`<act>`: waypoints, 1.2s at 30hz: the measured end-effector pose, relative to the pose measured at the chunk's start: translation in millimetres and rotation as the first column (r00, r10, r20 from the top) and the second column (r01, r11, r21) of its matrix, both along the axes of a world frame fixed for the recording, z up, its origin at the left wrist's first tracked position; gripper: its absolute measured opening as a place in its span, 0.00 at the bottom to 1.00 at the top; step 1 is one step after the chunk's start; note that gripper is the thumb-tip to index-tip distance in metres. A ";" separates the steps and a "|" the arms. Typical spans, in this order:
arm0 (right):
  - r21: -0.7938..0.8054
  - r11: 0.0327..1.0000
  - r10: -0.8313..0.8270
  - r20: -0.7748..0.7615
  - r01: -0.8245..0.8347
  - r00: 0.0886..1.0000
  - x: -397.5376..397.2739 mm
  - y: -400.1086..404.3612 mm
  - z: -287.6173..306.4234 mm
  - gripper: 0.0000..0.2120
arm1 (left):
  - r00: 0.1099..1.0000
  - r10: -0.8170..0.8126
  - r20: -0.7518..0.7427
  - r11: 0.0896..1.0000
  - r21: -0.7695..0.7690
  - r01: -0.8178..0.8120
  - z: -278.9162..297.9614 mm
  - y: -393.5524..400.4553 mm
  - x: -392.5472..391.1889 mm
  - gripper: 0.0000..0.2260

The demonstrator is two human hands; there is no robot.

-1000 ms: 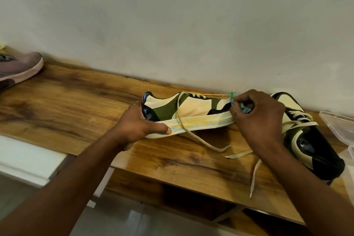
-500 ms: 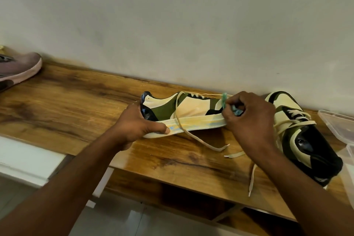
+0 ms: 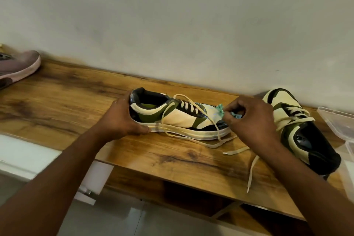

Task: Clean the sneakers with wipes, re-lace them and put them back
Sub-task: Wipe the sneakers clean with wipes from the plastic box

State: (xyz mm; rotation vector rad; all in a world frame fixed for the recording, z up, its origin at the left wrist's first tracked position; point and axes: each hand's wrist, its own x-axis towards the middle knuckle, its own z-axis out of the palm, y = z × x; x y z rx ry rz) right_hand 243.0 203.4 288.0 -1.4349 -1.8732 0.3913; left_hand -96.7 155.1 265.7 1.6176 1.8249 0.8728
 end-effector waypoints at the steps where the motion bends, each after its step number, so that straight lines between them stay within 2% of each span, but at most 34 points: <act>1: -0.014 1.000 0.026 0.024 -0.026 0.999 -1.6 -1.4 -2.5 0.05 | 1.000 0.008 -0.013 1.000 0.006 -0.008 -1.8 0.6 -0.1 0.39; 7: -0.008 0.997 0.081 0.066 -0.081 0.994 -5.9 -1.7 -4.8 0.05 | 0.992 0.113 -0.061 0.988 0.109 -0.106 -7.0 1.6 7.0 0.39; 12: -0.092 0.993 0.079 0.026 -0.077 0.997 -2.5 2.4 -0.1 0.06 | 0.949 0.314 -0.015 0.925 0.231 -0.302 -21.3 -1.2 34.2 0.34; 15: -0.137 0.988 0.068 0.007 -0.067 0.998 -3.5 2.8 0.5 0.07 | 0.921 0.383 0.070 0.899 0.200 -0.389 -26.4 -6.1 59.3 0.35; 18: -0.160 0.985 0.052 -0.074 -0.064 0.996 -0.5 5.9 2.9 0.09 | 0.907 0.411 0.097 0.899 0.121 -0.420 -22.9 -16.6 91.8 0.45; 21: -0.069 0.997 -0.026 -0.114 0.018 0.993 10.1 14.5 4.8 0.09 | 0.921 0.375 0.103 0.923 0.046 -0.381 -14.0 -31.2 125.7 0.56; 24: -0.056 0.997 -0.061 -0.028 0.059 0.998 12.4 18.2 -1.3 0.09 | 0.959 0.279 0.054 0.953 0.111 -0.283 -14.0 -39.8 147.1 0.61; 26: -0.101 0.995 -0.021 0.040 0.025 0.999 8.6 17.5 -4.2 0.08 | 0.978 0.210 0.009 0.964 0.165 -0.209 -18.3 -41.7 156.6 0.61; 31: -0.211 0.973 0.108 0.075 -0.090 0.991 4.1 10.2 2.4 0.05 | 0.995 0.098 0.015 0.980 0.174 -0.100 -30.4 -41.3 167.8 0.54; 36: -0.252 0.954 0.200 0.129 -0.163 0.971 0.5 -2.6 10.4 0.06 | 0.999 0.017 -0.037 0.988 0.152 -0.011 -29.6 -33.5 145.1 0.56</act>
